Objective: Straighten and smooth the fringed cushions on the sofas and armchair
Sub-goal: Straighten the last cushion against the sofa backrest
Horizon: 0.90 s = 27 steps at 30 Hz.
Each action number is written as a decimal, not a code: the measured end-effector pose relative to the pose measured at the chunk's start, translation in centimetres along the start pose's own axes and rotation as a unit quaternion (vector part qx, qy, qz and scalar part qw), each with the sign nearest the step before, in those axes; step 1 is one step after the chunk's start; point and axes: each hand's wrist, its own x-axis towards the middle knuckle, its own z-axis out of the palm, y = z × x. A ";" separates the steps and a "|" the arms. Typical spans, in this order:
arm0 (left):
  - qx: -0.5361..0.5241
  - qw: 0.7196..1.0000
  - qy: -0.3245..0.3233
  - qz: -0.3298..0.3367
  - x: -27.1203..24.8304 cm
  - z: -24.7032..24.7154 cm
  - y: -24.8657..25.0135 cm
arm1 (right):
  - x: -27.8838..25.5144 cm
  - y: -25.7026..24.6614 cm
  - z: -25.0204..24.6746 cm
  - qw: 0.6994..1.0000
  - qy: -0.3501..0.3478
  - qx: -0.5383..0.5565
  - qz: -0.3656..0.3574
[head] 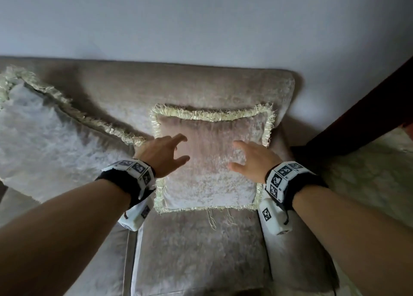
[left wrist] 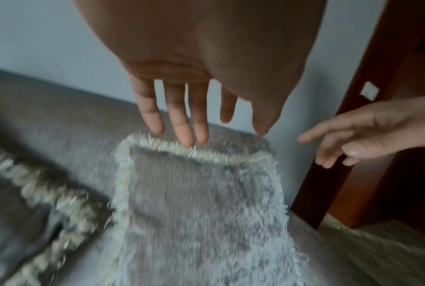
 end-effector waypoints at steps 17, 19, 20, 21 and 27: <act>-0.247 0.926 0.190 -0.215 12.6 23.7 -6.0 | 17.6 15.0 22.2 0.933 0.249 0.254 0.065; -0.277 0.915 0.212 -0.203 13.1 24.8 -6.5 | 18.7 15.0 23.0 0.926 0.252 0.275 0.064; -0.284 0.914 0.217 -0.194 13.3 25.4 -6.8 | 19.1 15.0 23.5 0.923 0.250 0.282 0.074; -0.289 0.913 0.223 -0.185 13.5 25.9 -6.9 | 19.5 14.9 23.8 0.921 0.250 0.289 0.081; -0.324 0.899 0.268 -0.122 13.9 27.8 -7.1 | 20.4 14.4 24.6 0.904 0.284 0.311 0.074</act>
